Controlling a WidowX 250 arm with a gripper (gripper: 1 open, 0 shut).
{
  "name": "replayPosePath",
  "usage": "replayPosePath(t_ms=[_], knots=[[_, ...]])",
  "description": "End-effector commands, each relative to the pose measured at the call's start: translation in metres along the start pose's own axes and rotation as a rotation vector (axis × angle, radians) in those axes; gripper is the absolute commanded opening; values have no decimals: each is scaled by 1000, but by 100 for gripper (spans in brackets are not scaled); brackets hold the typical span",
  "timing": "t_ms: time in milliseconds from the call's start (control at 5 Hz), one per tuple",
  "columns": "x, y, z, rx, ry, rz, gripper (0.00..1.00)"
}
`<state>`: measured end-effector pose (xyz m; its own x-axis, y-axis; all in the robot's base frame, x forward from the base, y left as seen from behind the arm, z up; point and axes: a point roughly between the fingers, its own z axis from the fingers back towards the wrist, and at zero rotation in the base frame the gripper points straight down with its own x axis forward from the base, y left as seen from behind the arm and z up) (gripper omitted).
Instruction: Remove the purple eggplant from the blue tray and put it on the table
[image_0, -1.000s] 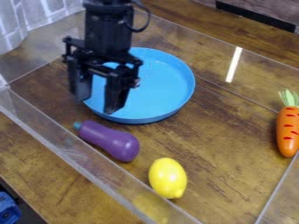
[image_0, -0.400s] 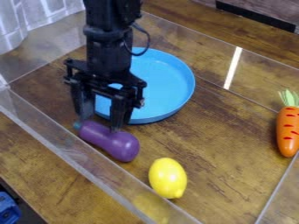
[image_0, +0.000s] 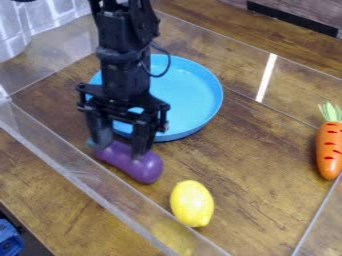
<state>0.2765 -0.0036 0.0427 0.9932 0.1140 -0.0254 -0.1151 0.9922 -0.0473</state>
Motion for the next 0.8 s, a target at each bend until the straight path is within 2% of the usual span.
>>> replayPosePath(t_ms=[0,200,400,600], knots=[[-5,15,-20,13,23,24,0],[-12,23,-26,21,25,66,0],[-19,26,-23,28,28,104,0],[-13,26,-21,5,8,111,100]])
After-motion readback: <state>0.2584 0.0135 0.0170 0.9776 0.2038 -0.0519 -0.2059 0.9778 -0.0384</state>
